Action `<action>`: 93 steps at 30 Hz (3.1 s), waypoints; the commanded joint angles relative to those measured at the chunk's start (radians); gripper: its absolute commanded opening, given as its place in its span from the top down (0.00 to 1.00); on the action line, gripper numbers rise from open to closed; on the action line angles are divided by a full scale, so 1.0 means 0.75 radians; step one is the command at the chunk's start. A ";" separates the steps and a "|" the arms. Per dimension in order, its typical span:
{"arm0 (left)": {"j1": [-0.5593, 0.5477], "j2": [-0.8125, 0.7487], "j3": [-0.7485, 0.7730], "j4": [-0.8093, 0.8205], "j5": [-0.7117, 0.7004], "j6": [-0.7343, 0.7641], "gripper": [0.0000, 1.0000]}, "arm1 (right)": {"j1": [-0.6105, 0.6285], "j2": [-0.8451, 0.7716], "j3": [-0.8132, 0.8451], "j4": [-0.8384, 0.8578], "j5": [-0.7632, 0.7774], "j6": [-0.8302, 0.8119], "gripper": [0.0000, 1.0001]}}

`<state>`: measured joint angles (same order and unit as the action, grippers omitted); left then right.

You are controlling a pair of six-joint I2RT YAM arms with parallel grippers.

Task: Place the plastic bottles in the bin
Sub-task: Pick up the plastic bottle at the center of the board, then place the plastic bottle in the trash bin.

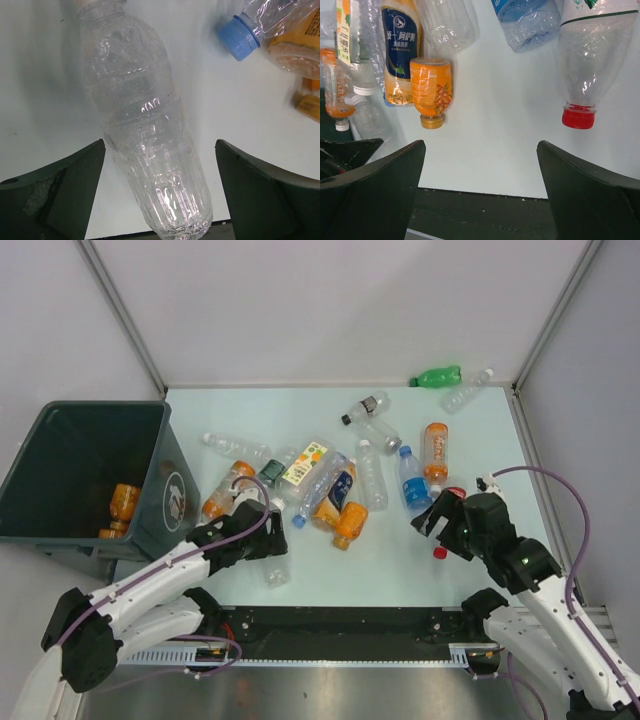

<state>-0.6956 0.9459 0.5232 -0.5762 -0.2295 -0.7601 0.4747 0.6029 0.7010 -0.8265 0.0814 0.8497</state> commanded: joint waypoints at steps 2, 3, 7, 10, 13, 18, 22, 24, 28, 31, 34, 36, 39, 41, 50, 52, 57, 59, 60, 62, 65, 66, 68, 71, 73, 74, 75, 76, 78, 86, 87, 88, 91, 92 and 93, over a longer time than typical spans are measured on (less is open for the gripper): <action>-0.007 0.011 -0.049 0.106 0.040 -0.036 0.06 | 0.005 -0.057 0.002 -0.047 0.004 0.031 0.00; -0.007 0.011 -0.055 0.112 0.044 -0.036 0.07 | 0.005 -0.063 0.000 -0.056 0.004 0.033 0.00; -0.007 0.019 -0.088 0.140 0.056 -0.038 0.17 | 0.007 -0.072 0.000 -0.078 0.006 0.035 0.00; -0.007 0.025 -0.086 0.124 0.054 -0.040 0.31 | 0.007 -0.086 0.002 -0.092 0.012 0.029 0.00; -0.005 0.005 -0.078 0.096 0.042 -0.048 0.48 | 0.007 -0.094 0.000 -0.101 0.018 0.021 0.00; -0.005 -0.085 -0.013 -0.045 -0.021 -0.048 0.61 | 0.007 -0.102 0.002 -0.123 0.020 -0.004 0.00; -0.007 -0.148 0.094 -0.150 -0.048 -0.026 0.63 | 0.007 -0.125 0.002 -0.139 0.032 -0.016 0.00; -0.007 -0.161 0.131 -0.201 -0.046 -0.011 0.63 | 0.005 -0.145 0.002 -0.150 0.041 -0.018 0.01; -0.009 -0.171 0.237 -0.275 -0.070 0.019 0.63 | 0.005 -0.170 0.000 -0.150 0.047 -0.026 0.00; -0.009 -0.163 0.300 -0.307 -0.074 0.040 0.63 | 0.005 -0.184 0.000 -0.148 0.047 -0.033 0.00; -0.009 -0.144 0.386 -0.361 -0.109 0.060 0.63 | 0.003 -0.188 0.002 -0.144 0.049 -0.041 0.00; -0.009 -0.132 0.441 -0.403 -0.156 0.087 0.63 | 0.003 -0.188 0.002 -0.138 0.047 -0.045 0.00; -0.009 -0.094 0.591 -0.465 -0.238 0.156 0.61 | 0.001 -0.190 0.000 -0.131 0.053 -0.045 0.00; -0.009 -0.059 0.740 -0.504 -0.271 0.201 0.61 | 0.003 -0.196 0.000 -0.131 0.059 -0.043 0.00; -0.003 0.138 1.353 -0.794 -0.508 0.394 0.58 | 0.003 -0.221 -0.008 -0.115 0.075 -0.029 0.00; -0.001 0.154 1.449 -0.813 -0.553 0.412 0.57 | 0.005 -0.219 -0.010 -0.113 0.082 -0.031 0.00; 0.048 0.162 1.544 -0.782 -0.598 0.492 0.55 | 0.001 -0.192 -0.008 -0.091 0.092 -0.035 0.00; 0.103 0.181 1.583 -0.770 -0.604 0.533 0.54 | 0.001 -0.180 -0.010 -0.068 0.086 -0.031 0.00; 0.126 0.189 1.597 -0.752 -0.602 0.553 0.54 | 0.001 -0.174 -0.008 -0.056 0.086 -0.031 0.00; 0.199 0.207 1.642 -0.735 -0.624 0.606 0.53 | 0.001 -0.147 -0.008 -0.017 0.094 -0.041 0.00; 0.326 0.238 1.699 -0.684 -0.629 0.674 0.52 | -0.005 -0.094 -0.008 0.057 0.106 -0.084 0.00; 0.363 0.242 1.710 -0.668 -0.611 0.692 0.51 | -0.009 -0.078 -0.006 0.075 0.110 -0.098 0.00; 0.463 0.236 1.716 -0.580 -0.590 0.751 0.49 | -0.021 -0.027 0.000 0.128 0.104 -0.110 0.00; 0.606 0.238 1.734 -0.494 -0.565 0.782 0.47 | -0.042 0.038 0.000 0.216 0.096 -0.116 0.00; 0.708 0.246 1.755 -0.479 -0.573 0.766 0.47 | -0.052 0.071 0.000 0.294 0.080 -0.125 0.00; 0.741 0.244 1.753 -0.461 -0.582 0.740 0.47 | -0.066 0.102 0.000 0.318 0.071 -0.123 0.00; 0.776 0.242 1.745 -0.453 -0.588 0.725 0.46 | -0.073 0.116 0.000 0.341 0.047 -0.123 0.01; 0.845 0.240 1.745 -0.449 -0.578 0.709 0.46 | -0.083 0.127 0.000 0.384 0.033 -0.125 0.00; 0.905 0.230 1.732 -0.418 -0.561 0.670 0.46 | -0.107 0.161 0.000 0.417 -0.006 -0.133 0.00; 1.095 0.226 1.601 -0.385 -0.531 0.613 0.34 | -0.181 0.221 0.000 0.458 -0.072 -0.161 0.00; 1.097 0.218 1.575 -0.381 -0.527 0.613 0.28 | -0.193 0.223 0.002 0.456 -0.078 -0.163 0.00; 1.105 0.214 1.567 -0.373 -0.526 0.609 0.25 | -0.197 0.229 0.000 0.456 -0.080 -0.164 0.00; 1.110 0.207 1.558 -0.375 -0.526 0.609 0.13 | -0.210 0.243 0.002 0.462 -0.096 -0.164 0.00; 1.110 0.207 1.558 -0.373 -0.524 0.611 0.08 | -0.212 0.245 0.000 0.462 -0.096 -0.164 0.00; 1.110 0.203 1.558 -0.371 -0.516 0.613 0.00 | -0.216 0.247 0.000 0.464 -0.098 -0.161 0.00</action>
<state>0.1249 1.1236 1.6882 -0.8989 -0.6369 -0.2890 0.3241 0.7818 0.6971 -0.5209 0.0284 0.7441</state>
